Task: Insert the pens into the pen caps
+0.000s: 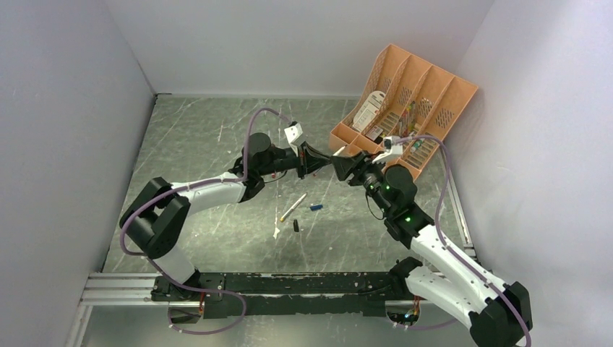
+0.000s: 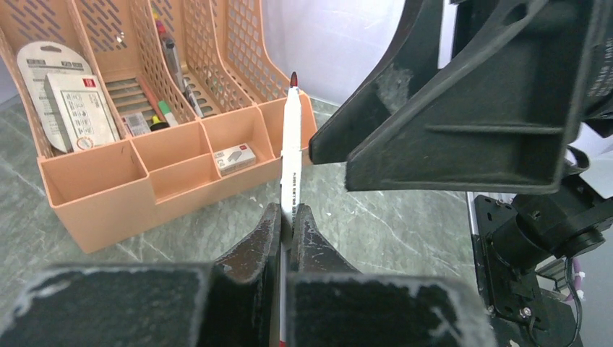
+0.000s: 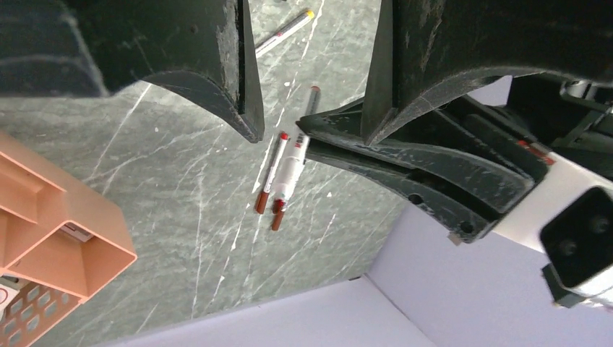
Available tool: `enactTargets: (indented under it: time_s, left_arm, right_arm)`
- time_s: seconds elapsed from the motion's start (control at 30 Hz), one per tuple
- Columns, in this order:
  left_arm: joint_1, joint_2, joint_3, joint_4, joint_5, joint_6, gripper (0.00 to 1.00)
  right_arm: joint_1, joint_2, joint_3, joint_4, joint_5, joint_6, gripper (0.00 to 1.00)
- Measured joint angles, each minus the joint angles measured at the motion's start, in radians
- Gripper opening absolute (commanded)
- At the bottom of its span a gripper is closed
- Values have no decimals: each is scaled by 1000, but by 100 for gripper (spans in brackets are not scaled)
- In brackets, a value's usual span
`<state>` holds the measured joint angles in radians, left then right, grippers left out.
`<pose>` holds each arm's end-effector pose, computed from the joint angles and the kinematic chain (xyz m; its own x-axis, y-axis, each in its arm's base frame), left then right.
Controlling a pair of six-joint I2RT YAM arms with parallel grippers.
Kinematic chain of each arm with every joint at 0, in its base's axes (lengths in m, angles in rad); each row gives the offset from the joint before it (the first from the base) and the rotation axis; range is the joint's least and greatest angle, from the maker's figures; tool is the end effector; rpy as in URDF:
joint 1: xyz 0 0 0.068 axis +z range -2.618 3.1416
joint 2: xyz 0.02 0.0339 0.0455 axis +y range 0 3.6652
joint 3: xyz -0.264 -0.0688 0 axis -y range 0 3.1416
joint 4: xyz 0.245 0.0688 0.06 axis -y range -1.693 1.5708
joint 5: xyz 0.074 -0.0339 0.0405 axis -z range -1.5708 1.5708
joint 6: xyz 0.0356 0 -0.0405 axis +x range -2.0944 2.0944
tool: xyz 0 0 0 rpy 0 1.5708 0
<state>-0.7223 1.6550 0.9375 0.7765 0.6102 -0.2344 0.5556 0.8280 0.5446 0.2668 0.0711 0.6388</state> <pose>0.2636 -0.2594 0.2668 -0.1825 -0.0929 -0.9788 0.9547 0.2212 -0.1990 0.1738 0.1049 0.2952 -0.2890 0.5206 -0.8034 -0.3655 0.7156 0.5952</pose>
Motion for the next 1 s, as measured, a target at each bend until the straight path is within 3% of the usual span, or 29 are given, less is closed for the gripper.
enactTargets:
  time_s: [0.17,0.23,0.37,0.47,0.53,0.63,0.7,0.8,0.83,0.9,1.0]
  left_arm:
    - [-2,-37,0,-4,13,-2,7]
    - [-5,-49,0,-13,36,1,7]
    - [-18,-58,4,-47,87,26,7]
    - [-20,-62,4,-72,101,47,8]
    - [-19,-66,6,-89,103,60,19]
    - [-18,-66,27,-128,119,76,45]
    - [-19,-61,45,-147,147,77,49]
    - [-23,-45,59,-144,193,64,44]
    - [-24,-37,61,-142,207,61,37]
    - [-23,-21,66,-139,224,50,10]
    - [-14,-8,70,-138,230,40,7]
  right_arm:
    - [0,28,26,3,4,-11,49]
    - [0,46,36,13,5,-16,39]
    - [0,95,72,29,0,-33,0]
    - [-1,117,88,37,-16,-34,0]
    - [-1,122,88,41,-30,-34,0]
    - [-4,123,88,43,-50,-37,0]
    - [-5,123,89,58,-71,-37,0]
    - [-5,123,90,82,-98,-36,0]
    - [-5,123,91,85,-105,-36,0]
    - [-5,123,91,86,-115,-37,0]
    - [-4,123,92,83,-132,-42,0]
